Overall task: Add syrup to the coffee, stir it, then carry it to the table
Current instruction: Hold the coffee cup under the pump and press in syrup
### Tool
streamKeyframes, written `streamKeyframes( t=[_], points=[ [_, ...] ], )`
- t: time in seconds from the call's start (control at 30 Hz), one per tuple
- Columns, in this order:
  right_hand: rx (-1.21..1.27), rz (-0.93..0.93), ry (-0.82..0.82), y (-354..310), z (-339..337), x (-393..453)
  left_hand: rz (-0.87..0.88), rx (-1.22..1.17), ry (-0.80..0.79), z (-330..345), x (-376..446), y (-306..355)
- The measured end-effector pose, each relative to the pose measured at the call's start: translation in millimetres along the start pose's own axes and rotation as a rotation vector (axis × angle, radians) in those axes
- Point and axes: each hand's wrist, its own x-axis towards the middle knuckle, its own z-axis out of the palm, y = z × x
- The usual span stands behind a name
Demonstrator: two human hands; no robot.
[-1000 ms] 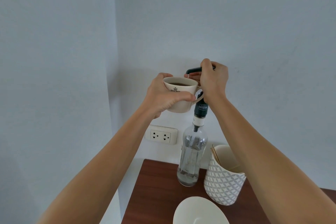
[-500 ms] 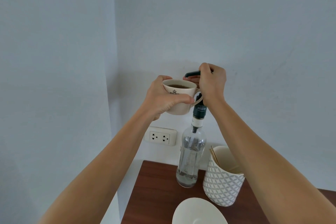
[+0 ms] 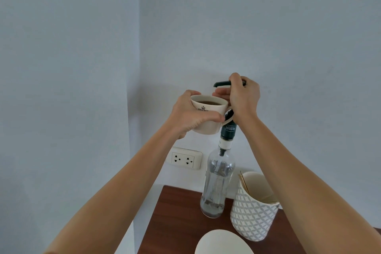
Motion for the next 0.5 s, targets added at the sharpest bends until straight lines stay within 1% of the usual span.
streamKeyframes(
  t=[0.5],
  points=[
    [-0.021, -0.045, 0.012, 4.2, 3.9, 0.6, -0.004, -0.017, 0.002, -1.9, 1.1, -2.5]
  ],
)
